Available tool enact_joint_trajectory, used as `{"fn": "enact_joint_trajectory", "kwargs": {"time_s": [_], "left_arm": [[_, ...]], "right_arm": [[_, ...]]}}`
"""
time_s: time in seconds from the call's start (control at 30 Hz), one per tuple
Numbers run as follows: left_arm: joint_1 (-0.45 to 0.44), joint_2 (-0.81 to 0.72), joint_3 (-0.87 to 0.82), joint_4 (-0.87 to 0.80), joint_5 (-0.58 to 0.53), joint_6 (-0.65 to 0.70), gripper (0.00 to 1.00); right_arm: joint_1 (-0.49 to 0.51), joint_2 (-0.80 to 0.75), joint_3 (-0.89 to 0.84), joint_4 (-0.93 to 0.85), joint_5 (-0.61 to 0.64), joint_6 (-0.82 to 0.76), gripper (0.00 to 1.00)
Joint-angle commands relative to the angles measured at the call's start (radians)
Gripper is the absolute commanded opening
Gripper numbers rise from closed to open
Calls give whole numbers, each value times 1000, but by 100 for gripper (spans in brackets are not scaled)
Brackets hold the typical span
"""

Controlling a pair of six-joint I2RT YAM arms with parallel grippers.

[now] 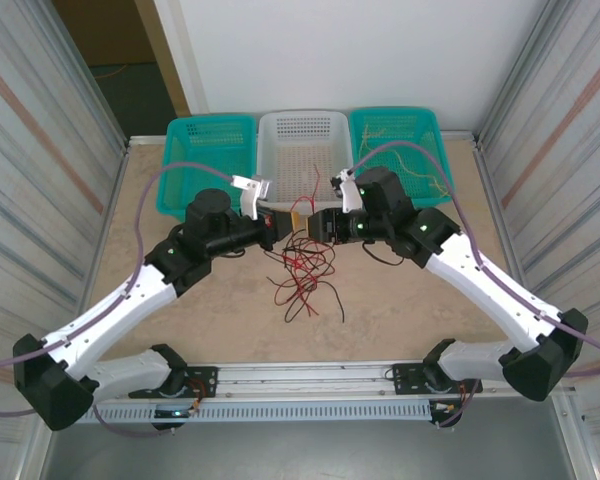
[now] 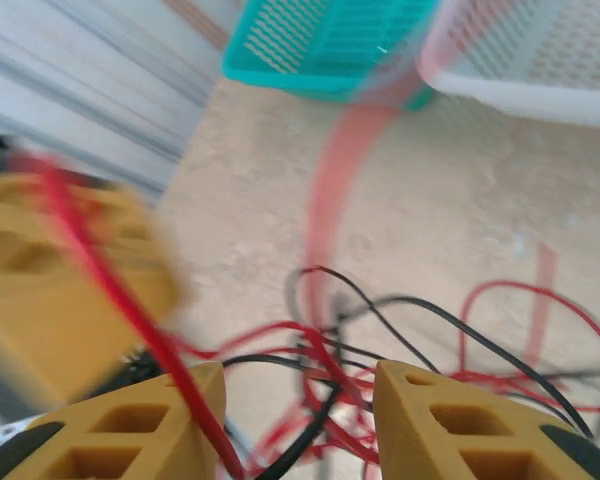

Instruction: Untangle the cables

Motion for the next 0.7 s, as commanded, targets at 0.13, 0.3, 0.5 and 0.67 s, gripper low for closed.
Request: {"fn": "enact_joint_trajectory", "kwargs": {"time_s": [0.13,0.3,0.5,0.67], "left_arm": [[1,-45,106,-48,9,20,0],[52,-81,107,-48,50,-41,0],[133,-131,100,-42,83,-107,0],[199,-154,88,-63,84,-146,0]], "right_arm": [[-9,107,-155,10,150,63,46],[-59,133,-269,64,137,91,24],[-132,123,-369,106,111,114,7],[-131,103,-371,70,108,88,31]]}}
